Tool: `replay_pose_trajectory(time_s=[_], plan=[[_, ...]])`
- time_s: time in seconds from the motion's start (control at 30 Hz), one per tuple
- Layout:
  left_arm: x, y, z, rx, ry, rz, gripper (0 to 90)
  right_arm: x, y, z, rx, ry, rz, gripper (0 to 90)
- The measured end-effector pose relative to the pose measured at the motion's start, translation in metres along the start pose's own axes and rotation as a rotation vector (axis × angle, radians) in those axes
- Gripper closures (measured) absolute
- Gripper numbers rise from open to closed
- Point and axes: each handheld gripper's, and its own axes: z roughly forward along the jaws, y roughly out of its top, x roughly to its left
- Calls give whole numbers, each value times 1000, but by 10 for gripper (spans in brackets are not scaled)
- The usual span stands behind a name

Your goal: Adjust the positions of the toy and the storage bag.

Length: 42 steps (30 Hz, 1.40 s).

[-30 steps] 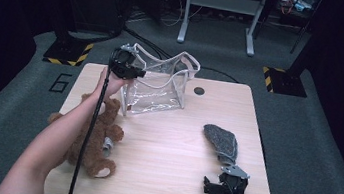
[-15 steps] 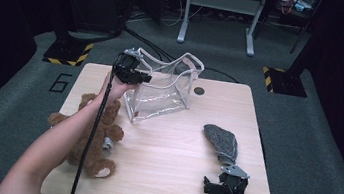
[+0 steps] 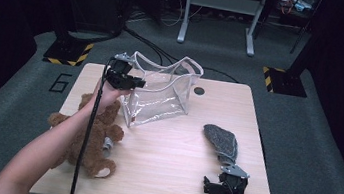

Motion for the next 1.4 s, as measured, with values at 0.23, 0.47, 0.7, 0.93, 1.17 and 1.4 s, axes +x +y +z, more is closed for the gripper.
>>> replay_pose_trajectory(time_s=[0.23,0.47,0.7,0.93,1.17,1.4], plan=[[-2,-9,-10,-4,-27,-5,807,1,0,-1,2,3,-10,23],[1,-7,-17,-9,1,-33,501,12,4,-7,-7,26,-56,38],[5,5,-28,-1,93,-36,293,20,15,-13,-37,37,-88,43],[24,15,-19,31,225,-115,232,23,15,-11,-25,47,-89,46],[41,20,3,102,219,-233,220,26,17,-11,-28,52,-97,49],[37,13,20,165,121,-242,614,34,26,-9,-37,66,-129,53]])
